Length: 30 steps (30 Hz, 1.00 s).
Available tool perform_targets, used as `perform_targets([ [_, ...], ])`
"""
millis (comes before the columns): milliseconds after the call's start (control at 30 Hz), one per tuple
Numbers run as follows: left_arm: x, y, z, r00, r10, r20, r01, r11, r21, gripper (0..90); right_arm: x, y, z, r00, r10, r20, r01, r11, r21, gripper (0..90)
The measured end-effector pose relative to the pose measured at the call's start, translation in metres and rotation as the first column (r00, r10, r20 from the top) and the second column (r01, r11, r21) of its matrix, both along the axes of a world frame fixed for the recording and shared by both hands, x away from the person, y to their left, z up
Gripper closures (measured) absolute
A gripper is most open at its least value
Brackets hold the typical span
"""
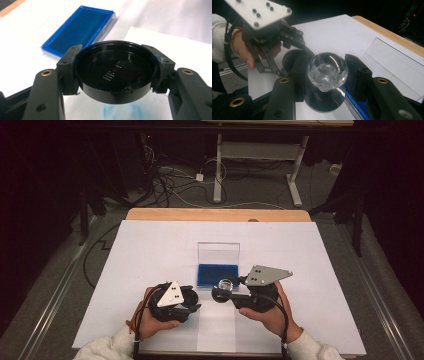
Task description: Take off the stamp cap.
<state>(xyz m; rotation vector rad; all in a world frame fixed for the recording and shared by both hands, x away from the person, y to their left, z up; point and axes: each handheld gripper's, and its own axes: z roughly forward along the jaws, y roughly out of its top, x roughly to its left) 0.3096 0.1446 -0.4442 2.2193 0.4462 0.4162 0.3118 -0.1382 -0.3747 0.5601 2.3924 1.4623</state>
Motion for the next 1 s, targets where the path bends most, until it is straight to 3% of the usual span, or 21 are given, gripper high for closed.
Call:
perform_targets([
  [67, 0.001, 0.005, 0.0, 0.9999, -0.002, -0.015, 0.002, 1.0, -0.004, 36.5, 0.0, -0.001, 0.0, 1.0, -0.002, 0.002, 0.002, 1.0, -0.003, 56.8],
  [100, 0.0, 0.007, 0.0, 0.9994, 0.033, 0.008, -0.033, 0.9995, -0.002, 36.6, -0.001, -0.004, 0.0, 0.9999, -0.011, 0.005, 0.011, 1.0, -0.005, 56.8],
  [300, -0.005, 0.01, 0.006, 0.997, 0.061, 0.048, -0.061, 0.9982, -0.002, 36.6, -0.002, -0.011, 0.0, 0.9995, -0.028, 0.016, 0.028, 1.0, -0.008, 56.8],
  [400, -0.005, 0.016, 0.008, 0.9968, 0.07, 0.038, -0.07, 0.9975, -0.014, 36.5, -0.002, -0.016, 0.0, 0.9989, -0.04, 0.023, 0.04, 0.999, -0.01, 56.8],
  [500, -0.004, 0.024, 0.008, 0.9952, 0.086, 0.046, -0.086, 0.9962, 0.008, 36.5, -0.001, -0.022, 0.0, 0.9979, -0.06, 0.022, 0.06, 0.998, -0.013, 56.8],
  [733, -0.005, 0.047, 0.006, 0.9901, 0.134, 0.041, -0.135, 0.9908, 0.013, 36.5, 0.003, -0.035, 0.0, 0.9953, -0.096, 0.016, 0.096, 0.995, -0.039, 56.8],
  [967, -0.013, 0.071, 0.001, 0.9839, 0.177, 0.024, -0.177, 0.9842, 0.003, 36.5, 0.009, -0.041, -0.004, 0.9931, -0.117, -0.006, 0.117, 0.991, -0.062, 56.8],
  [1000, -0.014, 0.074, -0.002, 0.9813, 0.192, 0.01, -0.192, 0.9813, -0.014, 36.5, 0.009, -0.041, -0.004, 0.9931, -0.117, -0.006, 0.117, 0.991, -0.062, 56.8],
])
